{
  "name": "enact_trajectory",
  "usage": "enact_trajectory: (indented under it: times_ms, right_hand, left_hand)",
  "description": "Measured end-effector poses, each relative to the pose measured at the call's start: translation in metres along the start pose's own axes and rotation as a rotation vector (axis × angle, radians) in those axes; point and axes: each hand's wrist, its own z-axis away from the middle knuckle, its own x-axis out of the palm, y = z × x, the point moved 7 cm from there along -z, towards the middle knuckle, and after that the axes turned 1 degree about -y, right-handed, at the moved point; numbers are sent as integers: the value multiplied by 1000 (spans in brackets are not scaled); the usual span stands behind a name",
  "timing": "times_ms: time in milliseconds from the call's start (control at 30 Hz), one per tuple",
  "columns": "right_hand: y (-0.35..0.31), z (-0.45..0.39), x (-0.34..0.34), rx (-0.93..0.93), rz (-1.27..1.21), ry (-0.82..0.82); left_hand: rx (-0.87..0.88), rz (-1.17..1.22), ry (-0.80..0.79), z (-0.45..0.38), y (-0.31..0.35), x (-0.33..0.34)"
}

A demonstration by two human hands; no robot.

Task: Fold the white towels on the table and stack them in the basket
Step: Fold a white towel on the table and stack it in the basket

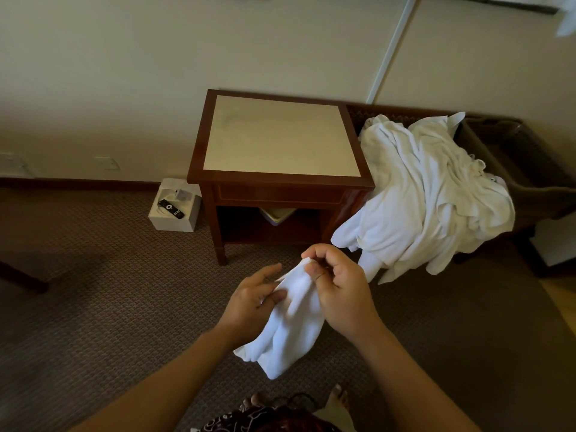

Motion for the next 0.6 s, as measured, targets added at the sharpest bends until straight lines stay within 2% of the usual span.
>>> enact_trajectory:
  times_ms: [167,267,367,467,600]
  right_hand:
    - [-23,4,-1,-45,-30,-34]
    - [-38,4,-7,-80,-48,-34]
    - [-42,2,-15,-94,-37,-14]
    - [-25,-2,-35,-37,1,117]
    - [3,-2,-77,100,123,400]
  left_hand:
    - [-30,-61,103,3,-5,-2]
    - [-216,-113,-19,3,-28,9]
    - [-322,-228,-137,6,-48,14]
    - [-363,-185,-102,6,-54,-1]
    - [-292,-157,-47,6,-43,-26]
